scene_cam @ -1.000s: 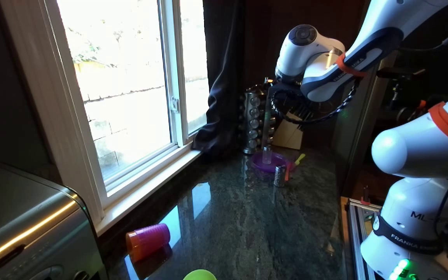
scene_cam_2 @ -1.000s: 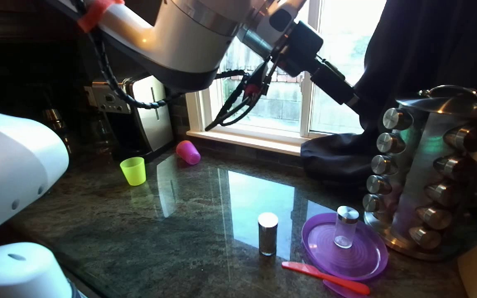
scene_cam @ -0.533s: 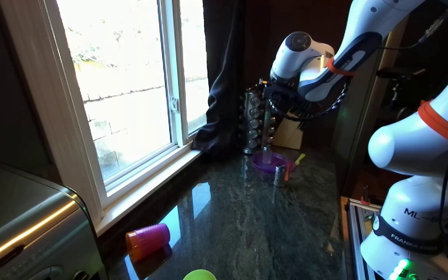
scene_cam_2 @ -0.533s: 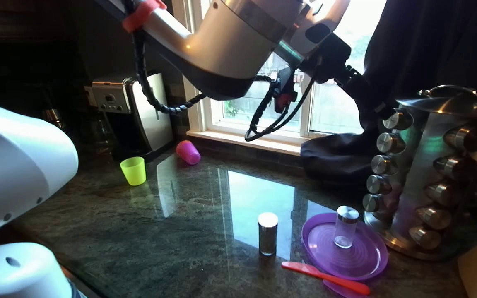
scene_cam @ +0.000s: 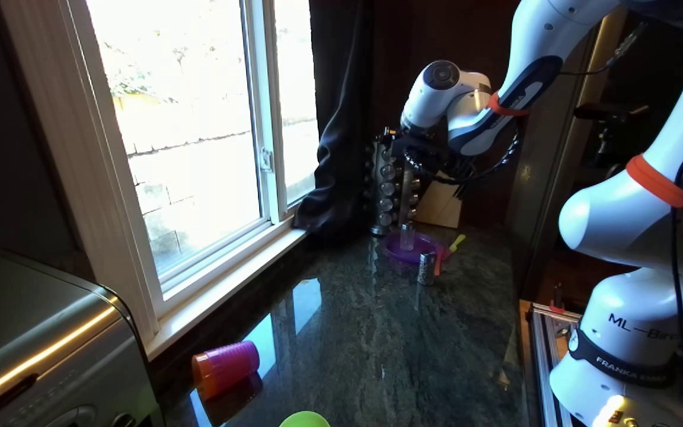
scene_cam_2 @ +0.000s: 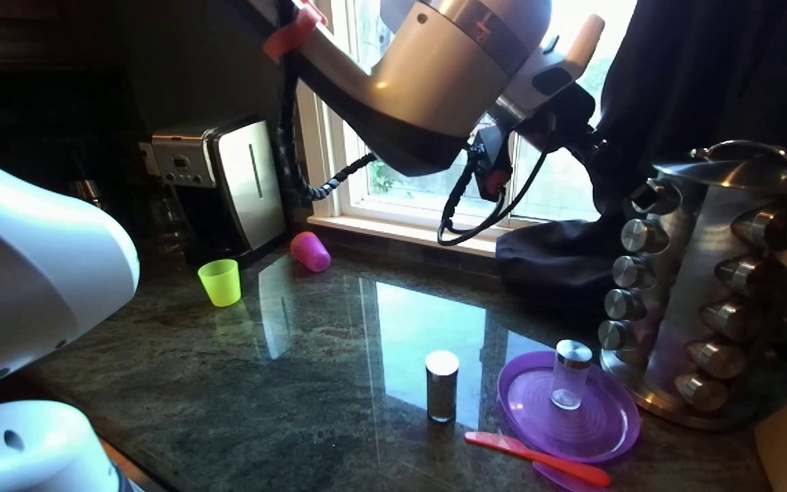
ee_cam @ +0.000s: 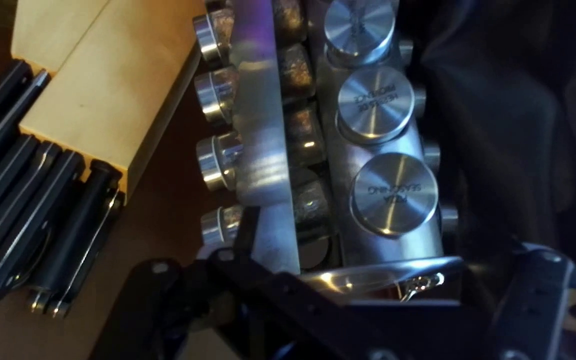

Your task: Pick up a jar from the silver object and put it on the table

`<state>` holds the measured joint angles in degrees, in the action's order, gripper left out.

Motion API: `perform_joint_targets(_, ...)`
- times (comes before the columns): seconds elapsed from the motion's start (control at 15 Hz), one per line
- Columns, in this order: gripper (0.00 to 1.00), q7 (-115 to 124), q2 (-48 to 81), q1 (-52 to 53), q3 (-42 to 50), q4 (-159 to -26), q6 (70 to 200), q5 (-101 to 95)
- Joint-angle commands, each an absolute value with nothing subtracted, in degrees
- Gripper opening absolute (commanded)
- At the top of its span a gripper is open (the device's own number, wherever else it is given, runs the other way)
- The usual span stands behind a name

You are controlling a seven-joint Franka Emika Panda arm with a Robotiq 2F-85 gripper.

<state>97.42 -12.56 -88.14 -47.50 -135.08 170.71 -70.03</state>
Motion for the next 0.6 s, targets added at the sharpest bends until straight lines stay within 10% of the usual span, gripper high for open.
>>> perform_joint_targets(0.0, 1.0, 97.5, -11.7, -88.2, -47.9, -134.8, 170.7, -70.0)
perform_joint_targets(0.53, 1.0, 100.0, -9.1, -89.3, -50.4, -132.3, 167.9, -74.3)
